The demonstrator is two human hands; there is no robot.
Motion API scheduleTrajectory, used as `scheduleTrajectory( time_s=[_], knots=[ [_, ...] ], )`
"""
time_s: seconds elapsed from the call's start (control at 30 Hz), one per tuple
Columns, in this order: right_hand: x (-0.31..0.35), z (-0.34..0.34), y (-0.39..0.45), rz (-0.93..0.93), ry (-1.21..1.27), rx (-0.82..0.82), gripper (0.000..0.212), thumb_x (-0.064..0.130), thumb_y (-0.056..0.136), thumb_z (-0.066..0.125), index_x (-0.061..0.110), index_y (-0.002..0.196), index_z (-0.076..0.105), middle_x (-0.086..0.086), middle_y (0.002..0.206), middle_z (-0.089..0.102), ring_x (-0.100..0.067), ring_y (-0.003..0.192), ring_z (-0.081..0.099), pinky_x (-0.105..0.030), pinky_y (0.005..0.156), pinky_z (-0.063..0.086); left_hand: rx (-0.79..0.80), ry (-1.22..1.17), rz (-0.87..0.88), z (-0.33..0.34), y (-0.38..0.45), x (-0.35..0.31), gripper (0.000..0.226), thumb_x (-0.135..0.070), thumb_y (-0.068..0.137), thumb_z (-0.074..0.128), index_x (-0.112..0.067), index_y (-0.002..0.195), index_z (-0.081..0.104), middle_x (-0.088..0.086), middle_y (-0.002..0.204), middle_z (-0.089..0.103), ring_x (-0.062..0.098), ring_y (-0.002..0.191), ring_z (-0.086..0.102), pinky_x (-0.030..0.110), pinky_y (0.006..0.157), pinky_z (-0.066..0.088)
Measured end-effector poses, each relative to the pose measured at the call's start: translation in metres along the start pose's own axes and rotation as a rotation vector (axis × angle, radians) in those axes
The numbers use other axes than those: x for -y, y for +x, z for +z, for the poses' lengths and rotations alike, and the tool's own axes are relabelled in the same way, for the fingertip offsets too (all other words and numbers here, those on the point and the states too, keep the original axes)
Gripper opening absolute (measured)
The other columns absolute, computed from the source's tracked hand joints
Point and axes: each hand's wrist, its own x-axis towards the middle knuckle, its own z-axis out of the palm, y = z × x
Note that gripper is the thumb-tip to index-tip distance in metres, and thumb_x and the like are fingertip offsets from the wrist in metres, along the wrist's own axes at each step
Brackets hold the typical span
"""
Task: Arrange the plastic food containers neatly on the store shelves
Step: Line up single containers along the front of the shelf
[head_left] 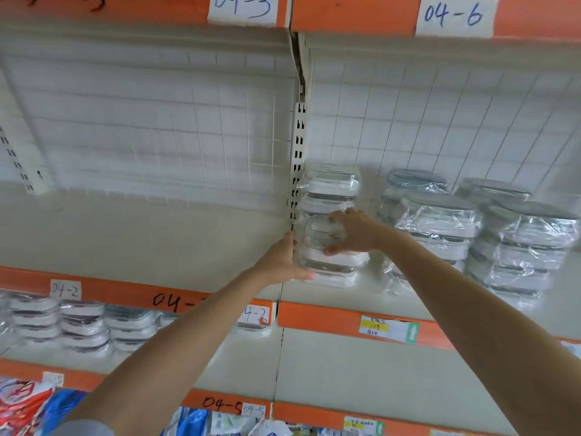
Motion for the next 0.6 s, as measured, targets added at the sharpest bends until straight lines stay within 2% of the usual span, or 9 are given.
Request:
scheduleTrajectory(
  time_s=[0.07,0.17,0.23,0.3,0.37,0.43,0.53,0.6],
  knots=[
    [-0.004,-0.005,0.002,0.0,-0.022,-0.006,0.094,0.05,0.076,0.071,0.015,0.148,0.022,-0.014,0.147,0.028,-0.034,0.136,0.025,-0.046,0.11,0.026,-0.001,-0.007,0.01,0.005,0.005,0.002,0.103,-0.034,0.069,0.081,-0.017,0.148,0.017,0.001,0.135,0.047,0.015,0.117,0.049,0.028,0.097,0.043],
    [-0.004,0.0,0.006,-0.041,-0.016,0.026,0.093,0.049,0.077,0.07,0.015,0.148,0.021,-0.014,0.147,0.029,-0.033,0.136,0.028,-0.045,0.111,0.027,-0.06,-0.011,0.033,0.008,0.01,0.004,0.086,-0.034,0.066,0.082,-0.018,0.134,0.032,-0.012,0.106,0.055,0.0,0.087,0.054,0.012,0.066,0.038],
    [-0.003,0.007,0.008,-0.063,-0.006,0.051,0.092,0.049,0.079,0.068,0.015,0.149,0.02,-0.012,0.151,0.026,-0.031,0.137,0.026,-0.041,0.113,0.024,-0.08,-0.023,0.028,0.008,0.01,0.005,0.078,-0.036,0.065,0.083,-0.021,0.126,0.035,-0.018,0.094,0.052,-0.004,0.08,0.053,0.009,0.057,0.035],
    [-0.005,0.011,0.009,-0.077,0.024,0.05,0.091,0.049,0.079,0.068,0.014,0.149,0.021,-0.009,0.153,0.023,-0.028,0.139,0.024,-0.038,0.113,0.022,-0.087,-0.02,0.033,0.008,0.008,0.007,0.072,-0.037,0.067,0.081,-0.024,0.12,0.034,-0.018,0.091,0.051,-0.005,0.078,0.052,0.008,0.053,0.036],
    [-0.006,0.01,0.009,-0.079,0.039,0.057,0.092,0.049,0.079,0.069,0.014,0.149,0.021,-0.008,0.154,0.023,-0.027,0.14,0.024,-0.038,0.113,0.023,-0.081,0.013,0.05,0.007,0.005,0.007,0.063,-0.035,0.071,0.079,-0.026,0.113,0.032,-0.014,0.09,0.051,-0.003,0.076,0.051,0.008,0.052,0.036],
    [-0.004,0.009,0.008,-0.068,-0.02,0.068,0.091,0.05,0.079,0.068,0.013,0.149,0.021,-0.008,0.154,0.024,-0.028,0.14,0.024,-0.041,0.114,0.023,-0.074,0.06,0.072,0.004,0.0,0.006,0.051,-0.03,0.077,0.074,-0.02,0.111,0.038,-0.006,0.093,0.055,0.004,0.076,0.053,0.015,0.059,0.04],
    [0.01,0.01,0.003,-0.099,-0.212,-0.036,0.084,0.052,0.081,0.065,0.016,0.146,0.027,-0.004,0.151,0.03,-0.025,0.138,0.027,-0.045,0.113,0.025,-0.079,0.256,0.13,-0.009,-0.016,0.003,0.035,-0.026,0.086,0.063,-0.012,0.115,0.049,0.003,0.107,0.06,0.017,0.096,0.058,0.03,0.08,0.048],
    [0.026,0.016,-0.004,-0.207,-0.287,-0.147,0.075,0.049,0.084,0.062,0.018,0.145,0.03,0.0,0.15,0.031,-0.02,0.138,0.028,-0.04,0.112,0.024,-0.098,0.451,0.19,-0.022,-0.032,0.004,0.027,-0.026,0.09,0.055,-0.012,0.113,0.056,0.002,0.111,0.06,0.018,0.104,0.056,0.03,0.085,0.044]
  ],
)
